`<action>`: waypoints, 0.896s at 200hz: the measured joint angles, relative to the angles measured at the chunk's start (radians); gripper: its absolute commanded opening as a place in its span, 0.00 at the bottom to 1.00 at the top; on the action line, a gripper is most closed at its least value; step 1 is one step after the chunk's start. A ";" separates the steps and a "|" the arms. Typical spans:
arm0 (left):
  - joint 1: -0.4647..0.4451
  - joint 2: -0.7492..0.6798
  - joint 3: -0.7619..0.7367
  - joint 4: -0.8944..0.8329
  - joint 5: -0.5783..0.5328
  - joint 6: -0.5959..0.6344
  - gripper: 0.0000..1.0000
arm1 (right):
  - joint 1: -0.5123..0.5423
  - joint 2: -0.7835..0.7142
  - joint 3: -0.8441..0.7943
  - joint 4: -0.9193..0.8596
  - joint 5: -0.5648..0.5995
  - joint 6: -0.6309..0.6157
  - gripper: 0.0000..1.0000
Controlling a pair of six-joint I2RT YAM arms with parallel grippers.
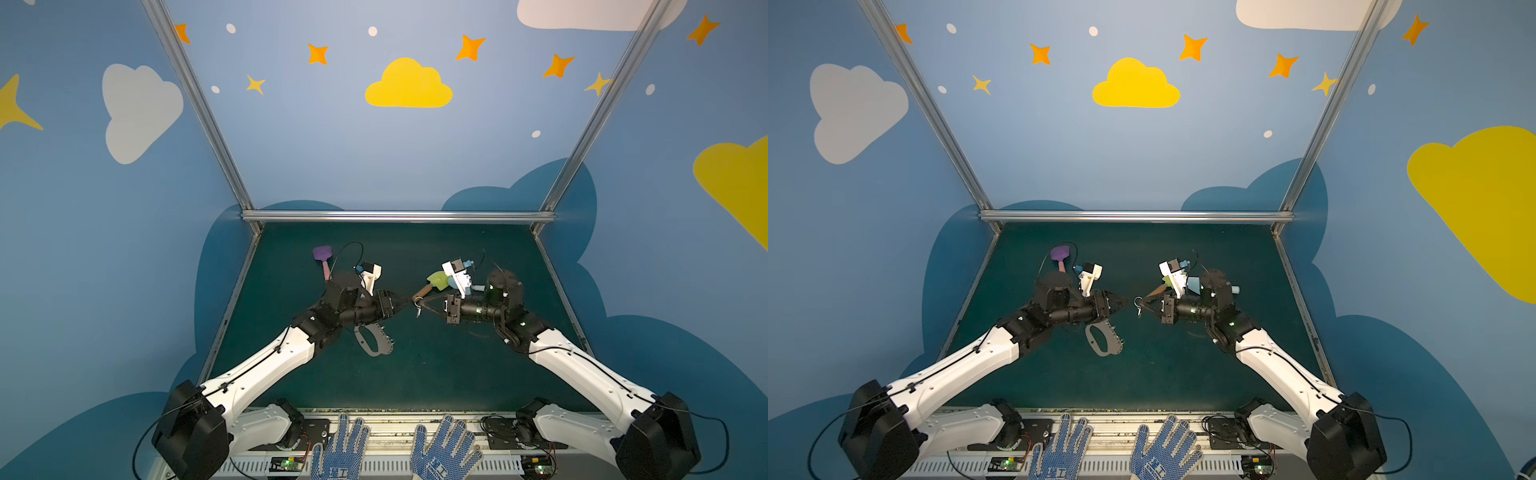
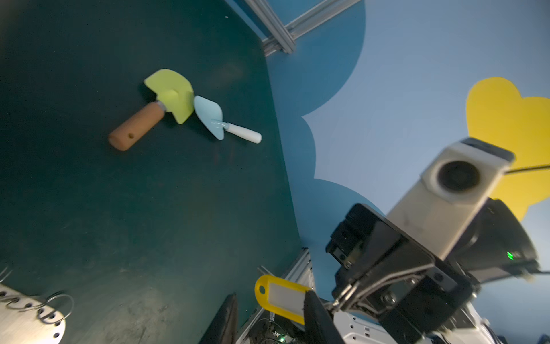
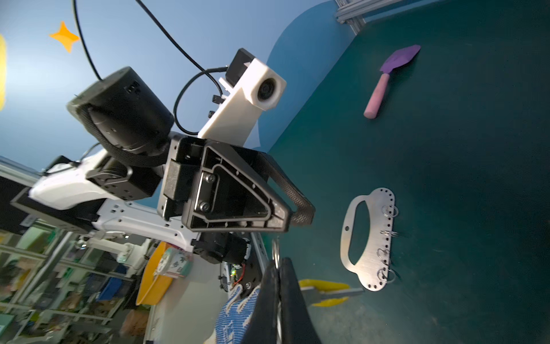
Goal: Put the keys on the keyring
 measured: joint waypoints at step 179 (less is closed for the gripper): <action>0.008 0.063 -0.135 -0.202 -0.237 -0.151 0.52 | 0.258 0.095 -0.076 -0.138 0.631 -0.371 0.00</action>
